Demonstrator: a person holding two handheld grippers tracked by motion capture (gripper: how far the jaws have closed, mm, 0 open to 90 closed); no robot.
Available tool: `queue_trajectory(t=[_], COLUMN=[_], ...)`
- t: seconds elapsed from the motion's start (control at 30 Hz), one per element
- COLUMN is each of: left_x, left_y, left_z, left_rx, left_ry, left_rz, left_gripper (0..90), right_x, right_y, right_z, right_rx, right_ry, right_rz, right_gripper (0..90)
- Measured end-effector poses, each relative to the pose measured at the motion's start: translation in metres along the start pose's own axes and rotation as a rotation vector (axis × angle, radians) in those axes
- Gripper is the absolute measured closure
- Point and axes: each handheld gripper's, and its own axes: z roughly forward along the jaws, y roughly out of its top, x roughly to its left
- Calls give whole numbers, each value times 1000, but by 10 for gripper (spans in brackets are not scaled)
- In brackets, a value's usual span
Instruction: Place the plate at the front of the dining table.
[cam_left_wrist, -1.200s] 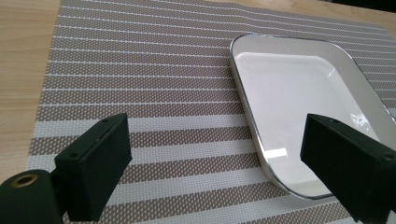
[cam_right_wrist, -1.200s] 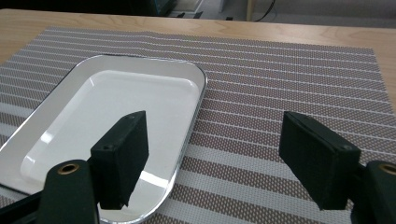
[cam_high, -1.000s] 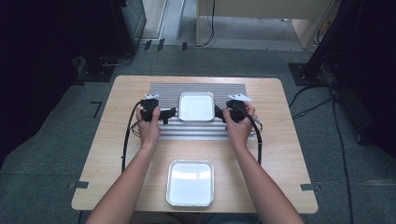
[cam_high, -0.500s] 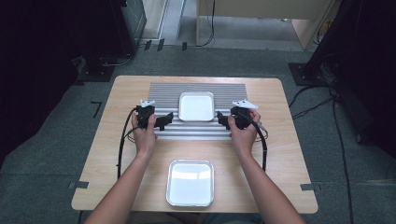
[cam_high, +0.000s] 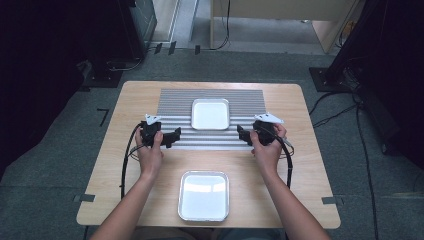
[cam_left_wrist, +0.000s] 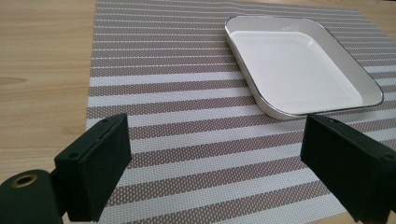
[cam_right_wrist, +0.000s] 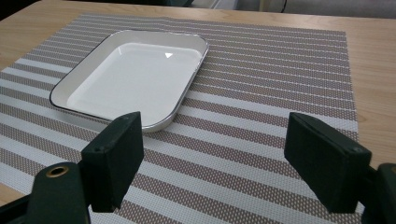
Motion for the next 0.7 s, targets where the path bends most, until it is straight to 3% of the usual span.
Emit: queue_trajectory(t=[0.13,0.23,0.7], left_x=[2,5,18], left_y=[-5,-10,-36], left_z=[-7,-12,-29], left_rx=[-5,-6,0], left_ry=[-8,-30,-7], left_rz=[8,10,39], left_gripper=[83,29,19], right_x=[-2,-4,-19], right_y=[-5,-9,-32], right_z=[-7,-13,-40], right_rx=[-2,-2,-10], right_ry=[2,2,-8], right_rz=[0,2,6], right_gripper=[206,206,203])
